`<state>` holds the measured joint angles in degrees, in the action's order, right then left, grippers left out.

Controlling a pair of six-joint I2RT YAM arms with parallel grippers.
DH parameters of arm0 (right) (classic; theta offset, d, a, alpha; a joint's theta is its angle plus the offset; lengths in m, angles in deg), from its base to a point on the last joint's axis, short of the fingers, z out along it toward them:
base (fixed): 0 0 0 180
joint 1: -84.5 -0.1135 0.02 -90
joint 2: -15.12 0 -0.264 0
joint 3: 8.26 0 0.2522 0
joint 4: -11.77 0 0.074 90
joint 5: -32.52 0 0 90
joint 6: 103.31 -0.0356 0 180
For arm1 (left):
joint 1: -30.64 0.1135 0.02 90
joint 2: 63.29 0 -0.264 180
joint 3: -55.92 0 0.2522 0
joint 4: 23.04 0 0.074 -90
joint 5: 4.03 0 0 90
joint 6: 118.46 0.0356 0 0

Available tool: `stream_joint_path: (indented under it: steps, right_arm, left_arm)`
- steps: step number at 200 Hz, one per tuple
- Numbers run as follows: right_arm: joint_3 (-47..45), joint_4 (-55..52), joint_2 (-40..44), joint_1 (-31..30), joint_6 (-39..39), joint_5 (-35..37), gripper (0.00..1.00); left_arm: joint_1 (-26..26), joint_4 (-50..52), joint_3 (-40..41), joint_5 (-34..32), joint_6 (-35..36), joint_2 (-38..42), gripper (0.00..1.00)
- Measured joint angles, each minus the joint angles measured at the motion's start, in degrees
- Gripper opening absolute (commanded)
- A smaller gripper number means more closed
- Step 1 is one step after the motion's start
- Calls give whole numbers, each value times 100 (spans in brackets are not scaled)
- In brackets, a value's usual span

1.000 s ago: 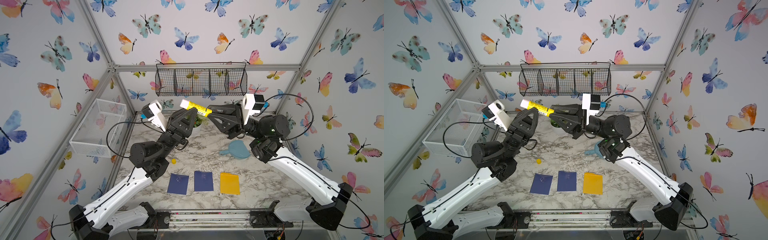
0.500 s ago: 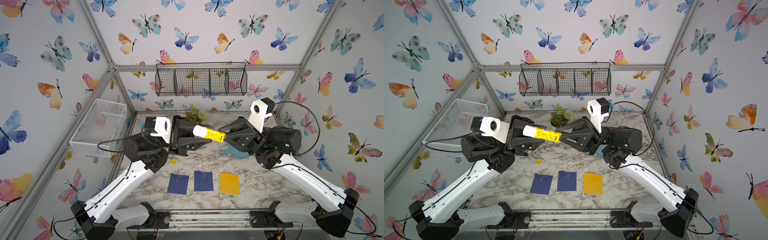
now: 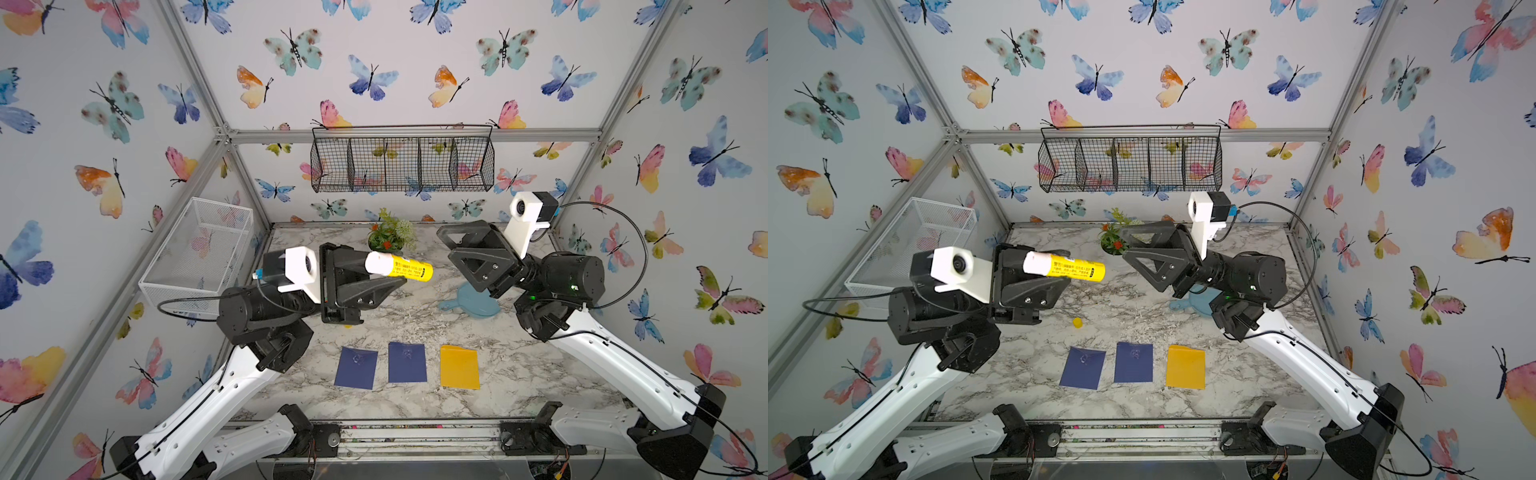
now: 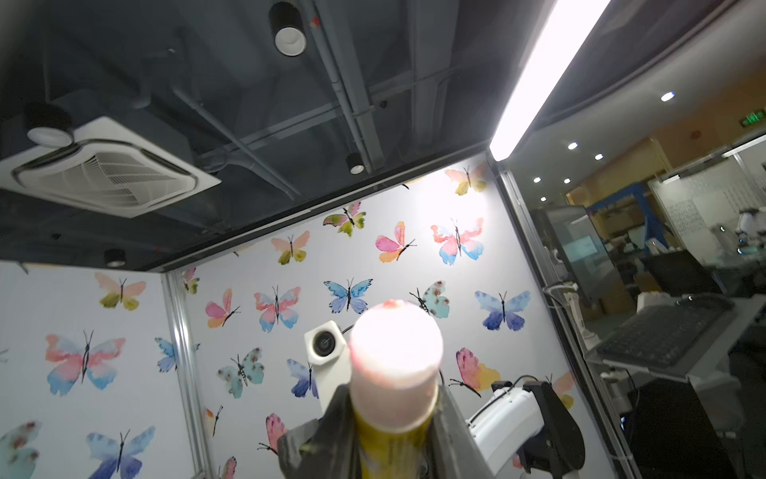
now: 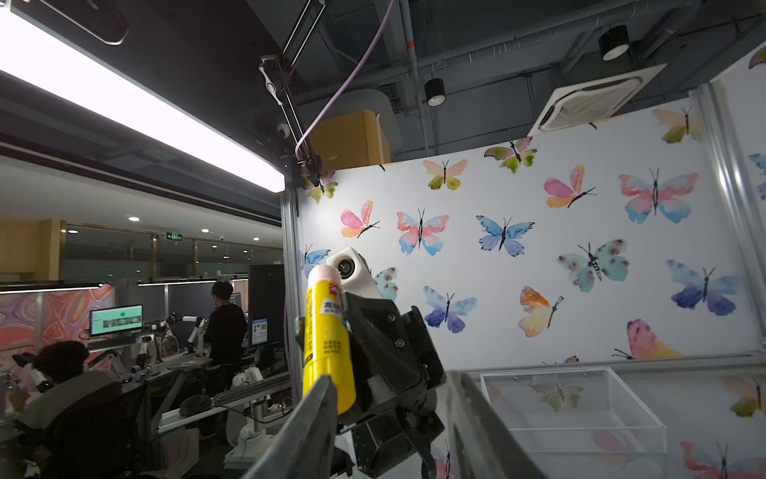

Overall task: Seal the envelope with a glue stick
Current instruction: Unscrew the glue stick.

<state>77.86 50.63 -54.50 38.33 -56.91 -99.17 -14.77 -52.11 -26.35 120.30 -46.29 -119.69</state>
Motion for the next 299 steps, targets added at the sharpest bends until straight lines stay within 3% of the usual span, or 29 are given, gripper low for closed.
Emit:
stream_joint_path:
  steps: [49, 80, 114, 145, 202, 299]
  right_arm:
    - [319, -533, -127, 0, 2382, 258, 50]
    - [678, -1082, -391, 0, 3766, 289, 53]
    - [835, -1381, -647, 0, 4590, 286, 52]
    - [892, -1464, -800, -2, 4833, 208, 45]
    - [887, -1360, -828, -2, 4806, 199, 51]
    - [1182, -955, -1408, -2, 4382, 127, 43]
  left_arm:
    - [2, 284, 247, -1574, -1307, -70, 0]
    - [2, 337, 247, -1993, -1738, -52, 0]
    - [2, 356, 256, -2247, -2004, -44, 0]
    - [2, 369, 295, -2387, -2109, -44, 0]
    - [0, 367, 341, -2430, -2190, -44, 0]
    - [2, 238, 459, -2621, -2592, -262, 0]
